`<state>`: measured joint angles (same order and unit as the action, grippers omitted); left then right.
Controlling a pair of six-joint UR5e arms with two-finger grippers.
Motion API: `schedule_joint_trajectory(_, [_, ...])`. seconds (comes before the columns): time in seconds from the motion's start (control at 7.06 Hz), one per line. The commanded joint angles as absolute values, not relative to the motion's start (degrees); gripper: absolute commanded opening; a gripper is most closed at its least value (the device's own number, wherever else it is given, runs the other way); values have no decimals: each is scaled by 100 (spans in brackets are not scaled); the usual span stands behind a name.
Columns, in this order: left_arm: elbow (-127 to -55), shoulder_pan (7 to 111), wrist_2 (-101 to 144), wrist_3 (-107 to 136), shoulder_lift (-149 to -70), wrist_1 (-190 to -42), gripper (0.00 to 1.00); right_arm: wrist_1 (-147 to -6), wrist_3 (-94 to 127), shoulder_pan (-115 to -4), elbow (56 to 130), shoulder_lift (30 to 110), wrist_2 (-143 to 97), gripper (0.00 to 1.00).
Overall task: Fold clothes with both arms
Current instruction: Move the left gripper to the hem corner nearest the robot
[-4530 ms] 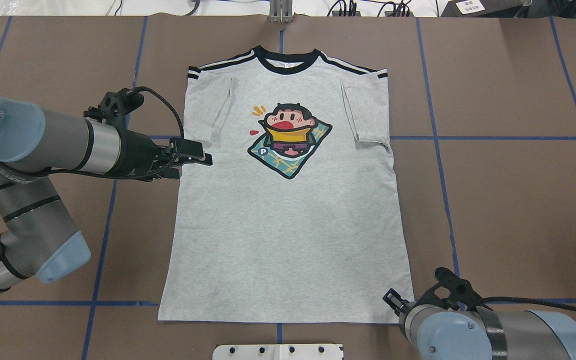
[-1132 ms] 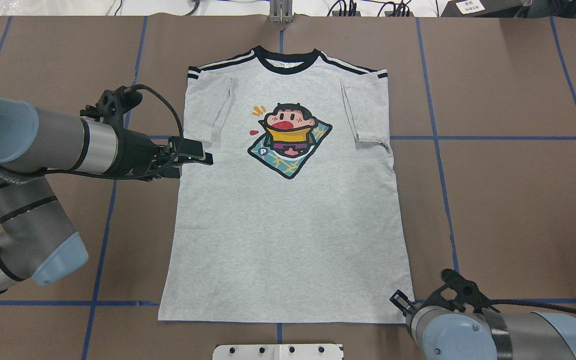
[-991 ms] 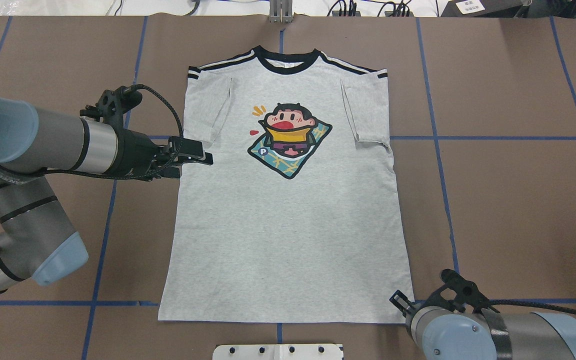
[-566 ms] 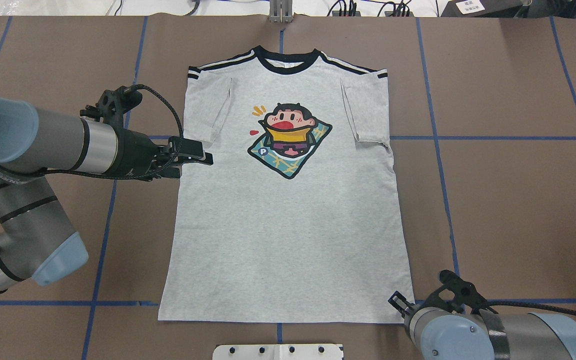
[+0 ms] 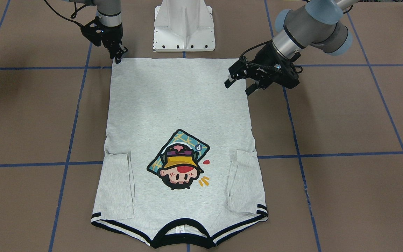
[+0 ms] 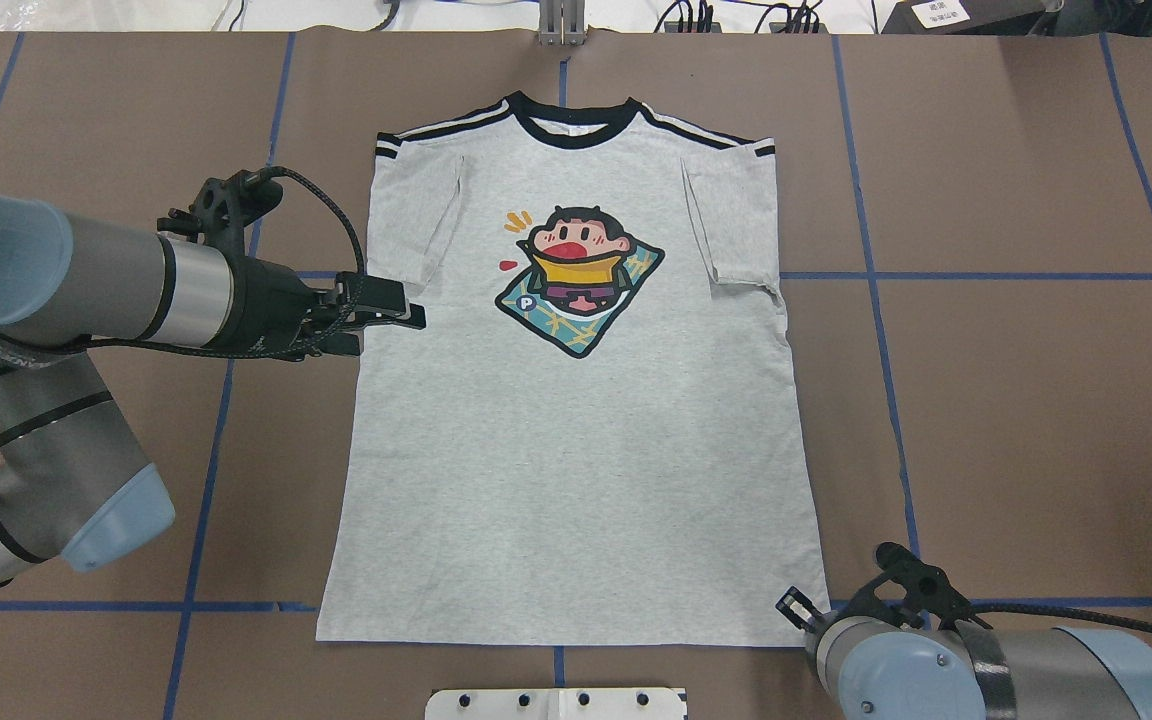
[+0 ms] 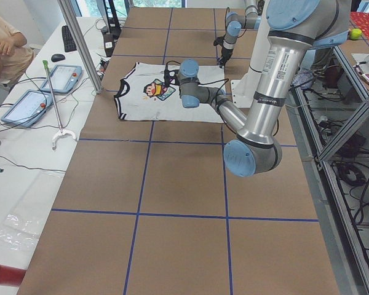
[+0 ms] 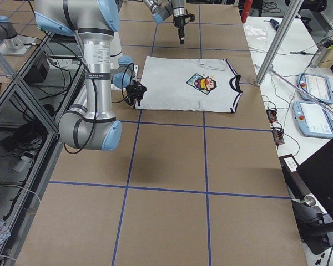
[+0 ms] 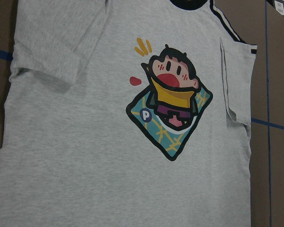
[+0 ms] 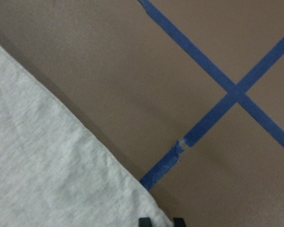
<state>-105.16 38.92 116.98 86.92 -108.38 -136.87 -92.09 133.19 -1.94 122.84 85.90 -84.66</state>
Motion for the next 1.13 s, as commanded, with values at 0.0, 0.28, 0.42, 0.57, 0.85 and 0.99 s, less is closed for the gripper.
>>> schedule_joint_trajectory(0.0, [-10538,3894,11698,8692,-10820,-13685,99,-9202,13315,-202,12401,8578,-8481,0])
schedule_joint_trajectory(0.28, [-10547,3815,11690,8997,-10828,-13589,99,-9211,13315,-220,12689,8569,-8499,0])
schedule_joint_trajectory(0.42, [-10764,3458,11350,9331,-10819,-13214,99,-9246,13315,-220,12796,8569,-8499,0])
schedule_joint_trajectory(0.57, [-11106,2767,10398,9534,-10776,-12322,99,-9255,13298,-220,12797,8578,-8516,0])
schedule_joint_trajectory(0.85, [-12169,1604,9415,10261,-10575,-10579,99,-9264,13228,-211,12771,8596,-8682,0])
schedule_joint_trajectory(0.99, [-12347,999,8752,10631,-9990,-10565,99,-9264,13201,-194,12753,8596,-8684,0])
